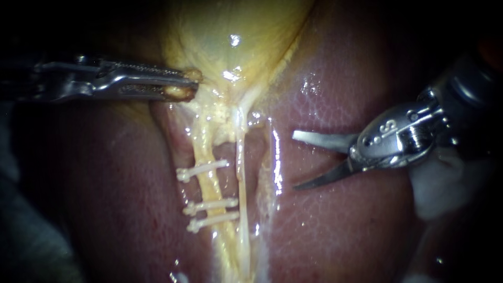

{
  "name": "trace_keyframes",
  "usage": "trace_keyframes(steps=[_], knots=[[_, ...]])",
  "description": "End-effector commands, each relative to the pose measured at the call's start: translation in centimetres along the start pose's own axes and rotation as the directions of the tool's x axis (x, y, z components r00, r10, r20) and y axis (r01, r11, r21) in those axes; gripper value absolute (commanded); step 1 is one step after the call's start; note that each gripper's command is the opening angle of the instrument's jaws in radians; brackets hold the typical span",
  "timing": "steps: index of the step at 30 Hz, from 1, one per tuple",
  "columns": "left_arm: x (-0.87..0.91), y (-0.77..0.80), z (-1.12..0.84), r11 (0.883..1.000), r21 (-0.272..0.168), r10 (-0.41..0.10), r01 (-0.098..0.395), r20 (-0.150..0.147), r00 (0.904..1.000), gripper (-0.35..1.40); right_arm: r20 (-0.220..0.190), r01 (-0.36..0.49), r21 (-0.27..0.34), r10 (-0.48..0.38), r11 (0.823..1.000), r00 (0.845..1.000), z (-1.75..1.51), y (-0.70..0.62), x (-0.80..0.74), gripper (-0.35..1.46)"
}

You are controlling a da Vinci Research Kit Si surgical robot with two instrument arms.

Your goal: Go to the cutting position left tube

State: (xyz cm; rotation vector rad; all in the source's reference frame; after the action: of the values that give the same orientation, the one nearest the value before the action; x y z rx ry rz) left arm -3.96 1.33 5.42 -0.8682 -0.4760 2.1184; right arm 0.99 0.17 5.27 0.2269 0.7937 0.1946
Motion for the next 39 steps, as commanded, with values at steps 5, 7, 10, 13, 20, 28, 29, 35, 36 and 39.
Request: trace_keyframes(steps=[5,7,10,13,20,28,29,35,36,39], knots=[[0.06,-0.03,-0.25,1.000,-0.010,-0.007,0.007,0.005,1.0000,-0.35,-0.001,-0.001,0.003,0.001,1.000,1.000,0.00,0.00,0.00,1.45],[0.09,-0.04,-0.39,1.000,-0.001,-0.008,0.008,0.003,1.0000,-0.35,-0.001,-0.001,0.003,0.001,1.000,1.000,0.00,0.00,0.00,1.45],[0.12,-0.06,-0.55,1.000,0.012,-0.009,0.009,0.003,1.0000,-0.35,-0.002,-0.001,0.005,0.001,1.000,1.000,0.00,0.00,0.00,1.45],[0.16,-0.08,-0.62,1.000,0.015,-0.012,0.012,-0.003,0.9999,-0.35,-0.002,-0.002,0.005,0.002,1.000,1.000,0.00,0.00,0.00,1.45],[0.17,-0.08,-0.63,1.000,0.017,-0.014,0.014,-0.007,0.9999,-0.35,-0.027,0.000,0.068,0.002,0.998,1.000,0.09,-0.03,0.03,1.45],[0.16,-0.07,-0.62,1.000,0.019,-0.014,0.014,-0.008,0.9999,-0.35,-0.111,-0.113,0.224,0.140,0.968,0.984,0.44,-0.17,0.08,1.45],[0.16,-0.07,-0.61,1.000,0.019,-0.014,0.014,-0.008,0.9999,-0.35,-0.117,-0.123,0.240,0.155,0.963,0.981,0.48,-0.17,0.08,1.45],[0.17,-0.05,-0.60,1.000,0.020,-0.014,0.014,-0.008,0.9999,-0.35,-0.134,-0.193,0.357,0.255,0.914,0.958,0.69,-0.17,0.03,1.45],[0.17,-0.05,-0.60,1.000,0.020,-0.014,0.015,-0.008,0.9999,-0.35,-0.133,-0.206,0.374,0.272,0.904,0.953,0.72,-0.17,0.01,1.45],[0.16,-0.05,-0.59,1.000,0.021,-0.014,0.014,-0.008,0.9999,-0.35,-0.121,-0.227,0.417,0.301,0.880,0.946,0.86,-0.16,-0.06,1.45]])
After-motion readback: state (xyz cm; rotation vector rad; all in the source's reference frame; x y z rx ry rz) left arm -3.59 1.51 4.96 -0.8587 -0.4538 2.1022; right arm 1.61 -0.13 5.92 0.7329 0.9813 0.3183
